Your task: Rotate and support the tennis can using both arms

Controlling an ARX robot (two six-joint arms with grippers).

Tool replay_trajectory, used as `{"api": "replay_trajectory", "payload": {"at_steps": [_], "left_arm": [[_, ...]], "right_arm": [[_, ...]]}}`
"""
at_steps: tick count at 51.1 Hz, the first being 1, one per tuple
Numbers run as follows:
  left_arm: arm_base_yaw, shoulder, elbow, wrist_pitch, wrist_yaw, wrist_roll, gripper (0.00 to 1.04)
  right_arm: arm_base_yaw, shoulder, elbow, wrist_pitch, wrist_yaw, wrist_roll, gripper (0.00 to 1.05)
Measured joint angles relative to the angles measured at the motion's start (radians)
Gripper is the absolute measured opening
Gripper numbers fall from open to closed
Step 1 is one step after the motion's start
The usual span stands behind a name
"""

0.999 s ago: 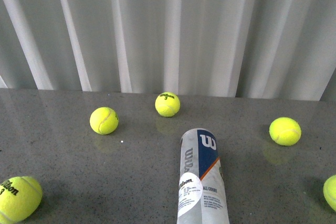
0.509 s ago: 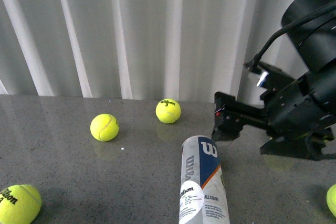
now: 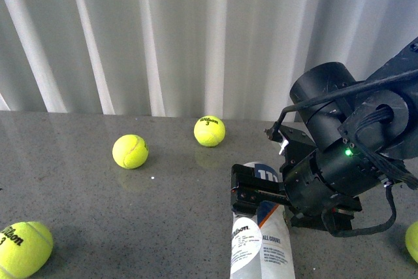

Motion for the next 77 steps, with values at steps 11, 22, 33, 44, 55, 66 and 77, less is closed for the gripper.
{"api": "replay_trajectory", "payload": {"at_steps": [11,22,33,44,55,66,77], "left_arm": [[0.0,0.0,0.0,0.0,0.0,0.0,0.98],[0.0,0.0,0.0,0.0,0.0,0.0,0.98],[0.0,0.0,0.0,0.0,0.0,0.0,0.98],[0.0,0.0,0.0,0.0,0.0,0.0,0.98],[0.0,0.0,0.0,0.0,0.0,0.0,0.98],[0.0,0.0,0.0,0.0,0.0,0.0,0.98],[0.0,0.0,0.0,0.0,0.0,0.0,0.98]], "right_arm": [[0.002,0.035,0.007,0.041,0.011,-0.002,0.98],[0.01,0.04,-0.004,0.066,0.021,-0.008,0.82],[0.011,0.037,-0.004,0.072,0.022,-0.017,0.53],[0.011,-0.002,-0.016,0.061,0.046,-0.085,0.33],[0.011,-0.121,-0.026,0.048,0.066,-0.302,0.2],[0.006,-0.226,-0.068,0.068,0.084,-0.655,0.12],[-0.003,-0.235,-0.154,0.083,-0.018,-1.083,0.1]]}}
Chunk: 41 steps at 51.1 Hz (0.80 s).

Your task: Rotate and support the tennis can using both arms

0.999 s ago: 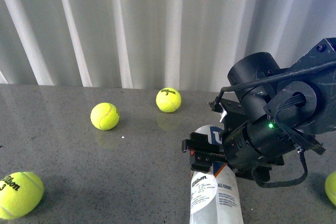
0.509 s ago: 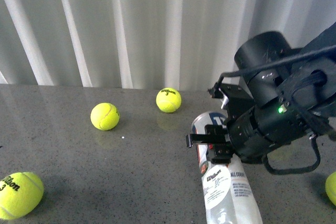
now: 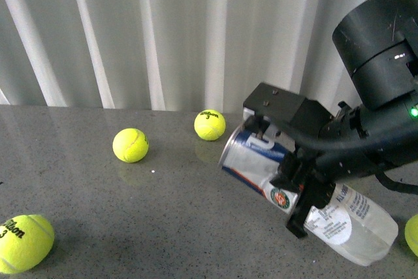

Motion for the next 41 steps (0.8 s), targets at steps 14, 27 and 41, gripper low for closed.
{"api": "replay_trajectory", "payload": {"at_steps": [14,27,41], "left_arm": [[0.0,0.0,0.0,0.0,0.0,0.0,0.98],[0.0,0.0,0.0,0.0,0.0,0.0,0.98],[0.0,0.0,0.0,0.0,0.0,0.0,0.98]], "right_arm": [[0.021,0.042,-0.075,0.078,-0.009,-0.477,0.08],[0.012,0.132,-0.087,0.261,-0.06,-0.716,0.06],[0.054,0.197,-0.087,0.351,-0.077,-0.64,0.06]]}}
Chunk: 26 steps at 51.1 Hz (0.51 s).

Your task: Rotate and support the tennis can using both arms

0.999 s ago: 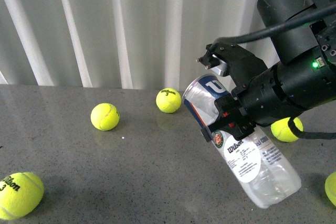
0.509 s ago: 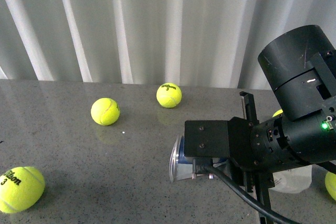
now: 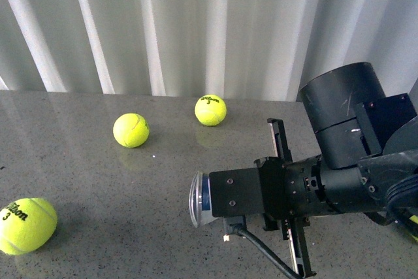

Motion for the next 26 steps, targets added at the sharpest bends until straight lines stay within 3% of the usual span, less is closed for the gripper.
{"api": "replay_trajectory", "payload": {"at_steps": [12,26], "left_arm": [[0.0,0.0,0.0,0.0,0.0,0.0,0.98],[0.0,0.0,0.0,0.0,0.0,0.0,0.98]], "right_arm": [[0.014,0.025,0.009,0.013,0.011,0.032,0.06],[-0.002,0.029,0.005,0.013,0.026,0.047,0.45]]}}
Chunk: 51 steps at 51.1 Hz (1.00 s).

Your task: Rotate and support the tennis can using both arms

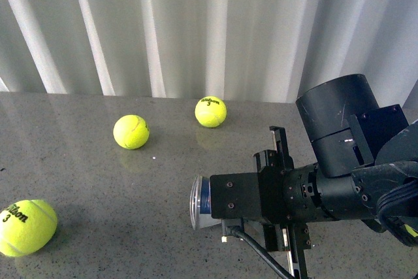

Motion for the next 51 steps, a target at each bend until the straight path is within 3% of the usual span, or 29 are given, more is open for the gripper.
{"api": "replay_trajectory", "payload": {"at_steps": [14,25,36,41,51], "left_arm": [[0.0,0.0,0.0,0.0,0.0,0.0,0.98],[0.0,0.0,0.0,0.0,0.0,0.0,0.98],[0.0,0.0,0.0,0.0,0.0,0.0,0.98],[0.0,0.0,0.0,0.0,0.0,0.0,0.98],[0.0,0.0,0.0,0.0,0.0,0.0,0.98]], "right_arm": [[0.019,-0.079,-0.002,-0.062,0.009,0.151,1.0],[0.031,-0.245,-0.005,-0.201,-0.034,0.305,0.98],[0.002,-0.491,-0.105,-0.161,-0.12,0.5,0.98],[-0.045,-0.618,-0.197,-0.04,-0.073,0.619,0.98],[-0.256,-0.809,-0.323,0.182,0.097,0.942,0.98]]}}
